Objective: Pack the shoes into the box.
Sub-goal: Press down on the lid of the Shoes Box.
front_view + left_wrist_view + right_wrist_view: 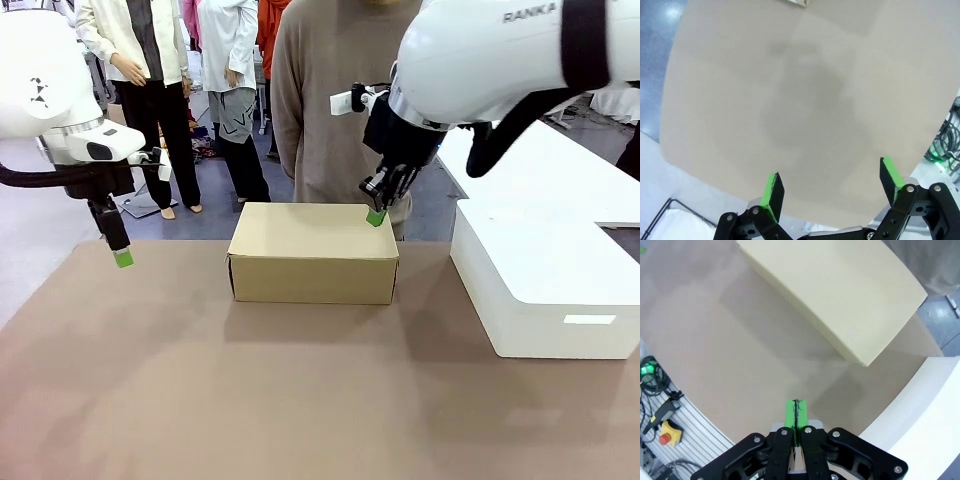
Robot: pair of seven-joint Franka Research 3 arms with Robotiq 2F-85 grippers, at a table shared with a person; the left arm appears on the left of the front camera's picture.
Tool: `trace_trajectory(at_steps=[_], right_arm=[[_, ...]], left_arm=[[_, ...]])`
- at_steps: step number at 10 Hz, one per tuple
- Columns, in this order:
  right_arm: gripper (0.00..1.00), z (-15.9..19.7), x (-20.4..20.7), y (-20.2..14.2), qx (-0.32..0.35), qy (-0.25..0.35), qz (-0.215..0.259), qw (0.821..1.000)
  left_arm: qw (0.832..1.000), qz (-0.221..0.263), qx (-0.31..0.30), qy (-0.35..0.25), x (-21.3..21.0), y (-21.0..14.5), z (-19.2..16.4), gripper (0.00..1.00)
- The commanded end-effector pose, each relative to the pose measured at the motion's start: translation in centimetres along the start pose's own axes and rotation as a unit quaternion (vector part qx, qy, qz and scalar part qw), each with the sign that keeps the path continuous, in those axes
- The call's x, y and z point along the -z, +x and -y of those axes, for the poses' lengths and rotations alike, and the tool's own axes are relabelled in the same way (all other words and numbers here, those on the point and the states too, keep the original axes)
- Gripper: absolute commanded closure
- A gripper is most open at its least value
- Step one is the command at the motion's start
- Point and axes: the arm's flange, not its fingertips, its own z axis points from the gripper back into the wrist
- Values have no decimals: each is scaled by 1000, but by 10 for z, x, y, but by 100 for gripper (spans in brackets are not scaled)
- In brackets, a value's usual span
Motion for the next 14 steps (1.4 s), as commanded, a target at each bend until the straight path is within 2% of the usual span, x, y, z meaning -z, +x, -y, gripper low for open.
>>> trace_trajectory(at_steps=[1, 4, 9, 10, 14], right_arm=[[60, -7, -11, -27, -17, 22, 19, 999], [1, -20, -19, -49, -24, 12, 22, 999], [0, -3, -2, -46, -22, 17, -1, 1000], [0, -18, -14, -48, -13, 1, 1, 1000], [0, -18, -14, -48, -13, 1, 1, 1000]], left_arm=[[1000, -4, 8, 0, -3, -3, -1, 0], [1000, -4, 8, 0, -3, -3, -1, 0], [1000, -4, 8, 0, -3, -3, -1, 0], [1000, -4, 8, 0, -3, -3, -1, 0], [1000, -4, 8, 0, -3, -3, -1, 0]])
